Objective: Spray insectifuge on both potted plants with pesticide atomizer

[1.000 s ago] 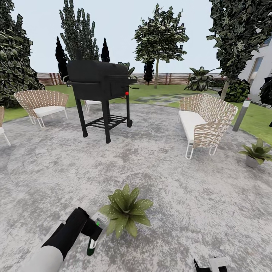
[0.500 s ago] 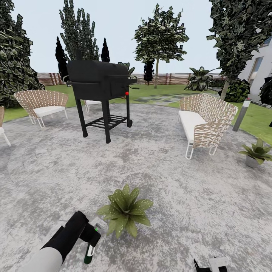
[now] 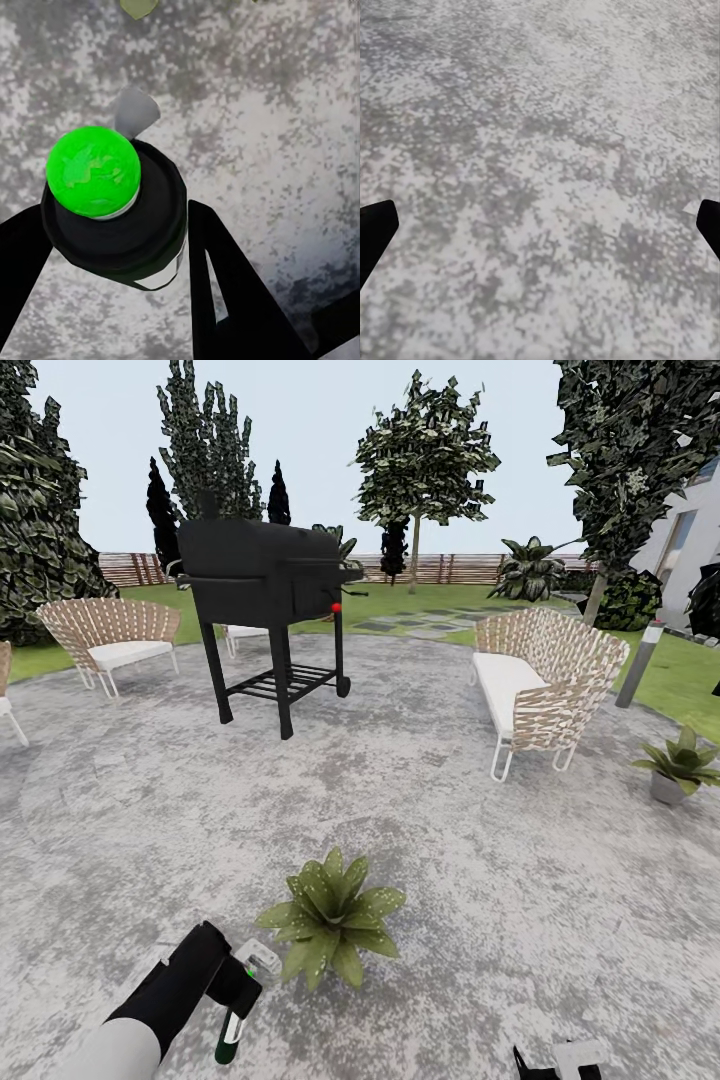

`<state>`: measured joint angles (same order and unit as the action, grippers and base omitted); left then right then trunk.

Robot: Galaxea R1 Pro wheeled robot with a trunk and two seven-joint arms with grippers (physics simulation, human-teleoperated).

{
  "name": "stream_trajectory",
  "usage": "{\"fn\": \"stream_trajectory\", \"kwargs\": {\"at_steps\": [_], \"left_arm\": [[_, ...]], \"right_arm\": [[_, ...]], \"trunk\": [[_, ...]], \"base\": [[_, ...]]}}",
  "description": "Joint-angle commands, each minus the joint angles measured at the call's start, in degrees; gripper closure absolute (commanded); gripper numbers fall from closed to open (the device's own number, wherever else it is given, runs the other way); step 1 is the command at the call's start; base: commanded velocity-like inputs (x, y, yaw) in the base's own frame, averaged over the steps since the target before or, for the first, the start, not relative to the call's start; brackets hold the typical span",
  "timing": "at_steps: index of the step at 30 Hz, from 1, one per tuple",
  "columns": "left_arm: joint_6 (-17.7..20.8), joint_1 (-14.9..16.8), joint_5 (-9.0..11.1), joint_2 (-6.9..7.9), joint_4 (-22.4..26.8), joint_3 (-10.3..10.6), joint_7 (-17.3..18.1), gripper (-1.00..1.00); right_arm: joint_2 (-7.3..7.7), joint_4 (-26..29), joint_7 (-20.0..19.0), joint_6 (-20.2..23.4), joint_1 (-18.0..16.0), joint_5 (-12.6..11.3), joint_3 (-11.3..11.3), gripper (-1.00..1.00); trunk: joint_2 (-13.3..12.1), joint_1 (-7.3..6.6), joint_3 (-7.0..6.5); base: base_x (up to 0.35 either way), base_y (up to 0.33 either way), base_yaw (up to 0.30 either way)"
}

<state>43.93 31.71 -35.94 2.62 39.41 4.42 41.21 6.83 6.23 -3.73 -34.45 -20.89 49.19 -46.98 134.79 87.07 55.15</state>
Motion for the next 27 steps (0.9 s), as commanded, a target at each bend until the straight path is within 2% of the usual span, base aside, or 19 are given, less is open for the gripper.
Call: {"fn": "stream_trajectory", "kwargs": {"at_steps": [1, 6, 10, 16, 21, 27], "left_arm": [[0.0, 0.0, -0.7, -0.11, 0.1, 0.2, 0.5, 1.00], [0.1, 0.0, -0.7, -0.07, 0.1, 0.2, 0.5, 1.00], [0.1, 0.0, -0.7, 0.47, 0.1, 0.0, 0.4, 1.00], [0.0, -0.5, -0.7, 0.46, -1.3, 0.2, 0.3, 1.00], [-0.2, -1.3, -1.5, 0.38, -5.8, 0.2, -4.3, 1.00], [-0.2, -1.2, -0.9, -0.32, -4.6, -0.6, -5.2, 1.00]], "right_arm": [[0.01, 0.0, -0.4, -0.2, 0.0, 0.1, -0.5, -1.00], [0.02, 0.0, -0.4, -0.2, 0.0, 0.1, -0.5, -1.00], [0.00, 0.0, -0.4, -0.2, 0.0, 0.1, -0.5, -1.00], [0.02, 0.0, -0.4, -0.2, 0.0, 0.1, -0.5, -1.00], [0.02, -0.1, -0.4, -0.2, 0.0, 0.1, -0.5, -1.00], [0.02, -0.1, -0.4, -0.2, 0.0, 0.1, -0.5, -1.00]], "trunk": [[0.0, -0.01, 0.06], [0.0, -0.01, 0.06], [0.0, -0.01, 0.06], [0.0, -0.01, 0.06], [0.0, -0.01, 0.06], [0.0, -0.01, 0.06]], "base": [[0.099, 0.058, 0.000], [0.210, 0.133, 0.000], [0.031, 0.020, 0.000], [0.002, 0.001, 0.000], [0.019, 0.050, 0.000], [0.002, 0.011, 0.000]]}}
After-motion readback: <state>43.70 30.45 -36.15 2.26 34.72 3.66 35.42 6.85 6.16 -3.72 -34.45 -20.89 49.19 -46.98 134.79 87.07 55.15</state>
